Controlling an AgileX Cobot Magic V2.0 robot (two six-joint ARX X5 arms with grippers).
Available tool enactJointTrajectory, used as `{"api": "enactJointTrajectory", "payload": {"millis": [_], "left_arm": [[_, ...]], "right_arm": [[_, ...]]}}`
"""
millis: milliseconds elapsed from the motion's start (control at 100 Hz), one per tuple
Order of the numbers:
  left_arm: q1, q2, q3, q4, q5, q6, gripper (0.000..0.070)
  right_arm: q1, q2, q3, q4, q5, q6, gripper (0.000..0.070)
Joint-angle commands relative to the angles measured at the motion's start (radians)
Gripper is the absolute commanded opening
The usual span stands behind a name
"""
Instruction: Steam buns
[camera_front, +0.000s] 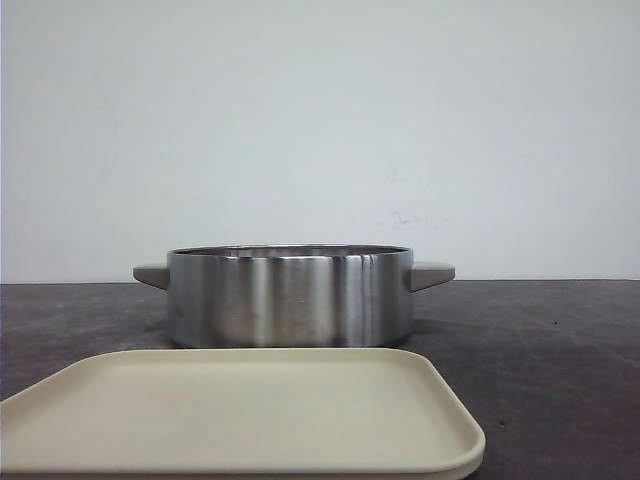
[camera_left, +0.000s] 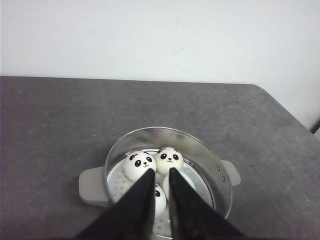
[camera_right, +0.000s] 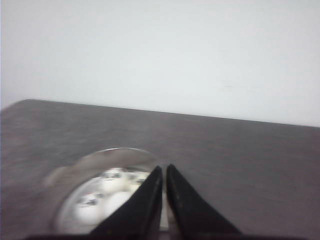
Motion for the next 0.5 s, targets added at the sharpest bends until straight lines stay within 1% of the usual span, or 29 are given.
{"api": "enactJointTrajectory", "payload": {"millis": [0, 60, 100, 200, 300, 360, 490], "left_arm": [[-0.006, 0.003, 0.013, 0.014, 0.001, -0.001, 0.0000], [-0.006, 0.003, 0.013, 0.014, 0.001, -0.001, 0.0000], [-0.006, 0.003, 0.013, 0.014, 0.001, -0.001, 0.0000], [-0.006, 0.003, 0.013, 0.014, 0.001, -0.001, 0.0000], [-0.006, 0.003, 0.013, 0.014, 0.001, -0.001, 0.0000], [-0.006, 0.003, 0.013, 0.014, 0.001, -0.001, 0.0000], [-0.006, 0.003, 0.013, 0.014, 0.001, -0.001, 0.0000]], "right_arm": [[-0.066, -0.028, -0.045, 0.018, -0.001, -0.077, 0.0008], [-0.142, -0.066, -0.129, 0.085, -0.010, -0.113, 0.0008], [-0.192, -0.096, -0.201, 0.153, -0.034, -0.125, 0.0008], [-0.301, -0.177, -0.402, 0.358, -0.131, -0.125, 0.0008], [-0.386, -0.234, -0.579, 0.531, -0.167, -0.106, 0.0008], [-0.427, -0.261, -0.656, 0.580, -0.183, -0.106, 0.0008], [-0.497, -0.321, -0.762, 0.577, -0.224, -0.106, 0.0008]]}}
